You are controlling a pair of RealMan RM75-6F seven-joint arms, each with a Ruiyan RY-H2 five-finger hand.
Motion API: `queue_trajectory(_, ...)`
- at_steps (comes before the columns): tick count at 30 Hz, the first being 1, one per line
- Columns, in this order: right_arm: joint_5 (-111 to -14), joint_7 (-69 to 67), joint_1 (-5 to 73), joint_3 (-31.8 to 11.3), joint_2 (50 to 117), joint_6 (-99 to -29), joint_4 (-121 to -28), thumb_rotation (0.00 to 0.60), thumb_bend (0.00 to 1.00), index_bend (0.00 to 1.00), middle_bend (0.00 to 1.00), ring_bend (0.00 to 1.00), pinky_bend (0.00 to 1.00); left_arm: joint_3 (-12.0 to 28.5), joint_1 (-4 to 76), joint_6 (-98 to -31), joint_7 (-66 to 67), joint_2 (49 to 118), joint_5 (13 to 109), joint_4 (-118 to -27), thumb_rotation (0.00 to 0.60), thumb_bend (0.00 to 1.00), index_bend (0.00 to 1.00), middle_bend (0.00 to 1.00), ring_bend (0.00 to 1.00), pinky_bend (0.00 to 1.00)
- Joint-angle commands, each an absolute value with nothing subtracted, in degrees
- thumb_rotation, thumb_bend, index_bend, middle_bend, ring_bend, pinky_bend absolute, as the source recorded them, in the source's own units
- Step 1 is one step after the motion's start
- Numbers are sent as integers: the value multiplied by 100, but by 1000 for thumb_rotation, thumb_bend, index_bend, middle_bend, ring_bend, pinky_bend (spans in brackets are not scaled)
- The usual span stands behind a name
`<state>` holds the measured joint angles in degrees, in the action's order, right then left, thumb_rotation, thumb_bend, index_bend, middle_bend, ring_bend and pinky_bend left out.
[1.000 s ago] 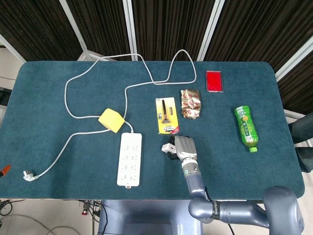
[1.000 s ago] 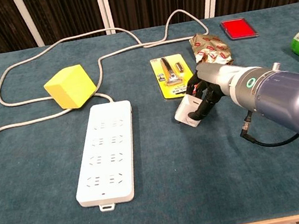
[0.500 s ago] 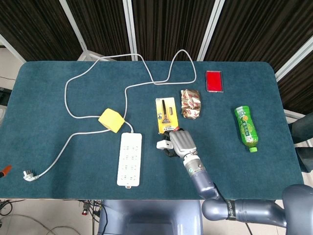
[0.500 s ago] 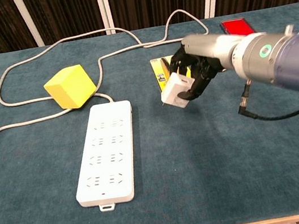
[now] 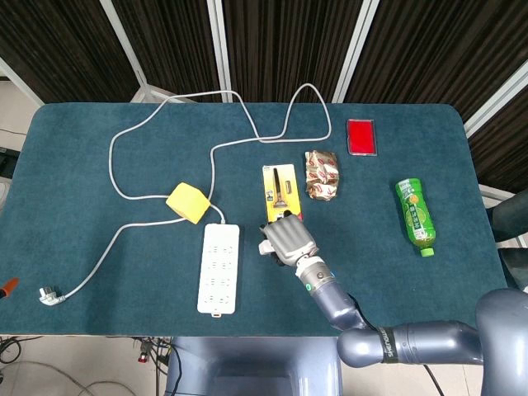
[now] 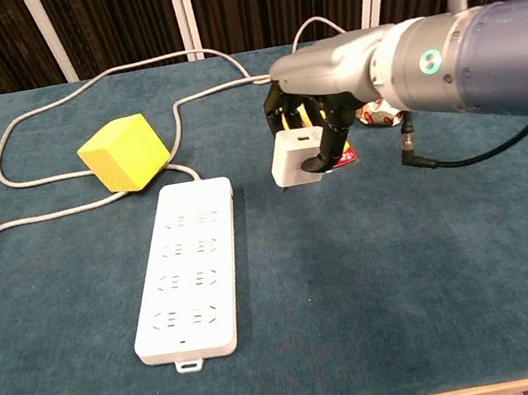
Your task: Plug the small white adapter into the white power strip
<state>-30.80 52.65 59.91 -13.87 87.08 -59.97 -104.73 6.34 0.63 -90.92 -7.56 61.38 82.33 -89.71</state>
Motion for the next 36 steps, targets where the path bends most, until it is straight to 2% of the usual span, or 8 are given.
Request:
queue_trajectory(1, -2275, 5779, 6476, -1423, 8784, -6130, -10536, 600, 571, 675, 557, 457, 264, 632, 74, -9069, -753, 6141, 8231, -8964, 600, 84, 190, 0, 0, 0)
queue_trajectory(8, -1081, 6192, 7083, -1743, 9075, -6452, -10374, 600, 581, 679, 573, 467, 264, 641, 87, -9043, -770, 6137, 8211, -8959, 600, 84, 189, 0, 0, 0)
queue_trajectory(14, -486, 6254, 7410, -2013, 9373, -6817, -10131, 600, 596, 679, 576, 472, 263, 635, 84, -9039, -823, 6120, 8222, -8942, 600, 84, 189, 0, 0, 0)
queue_trajectory(25, -209, 6303, 7780, -2305, 9788, -7085, -9663, 600, 611, 679, 578, 477, 263, 633, 97, -9023, -767, 6145, 8216, -8953, 600, 84, 189, 0, 0, 0)
queue_trajectory(36, -194, 6259, 8000, -2417, 10249, -7040, -9272, 600, 610, 679, 579, 478, 264, 630, 101, -9015, -738, 6146, 8211, -8965, 600, 84, 189, 0, 0, 0)
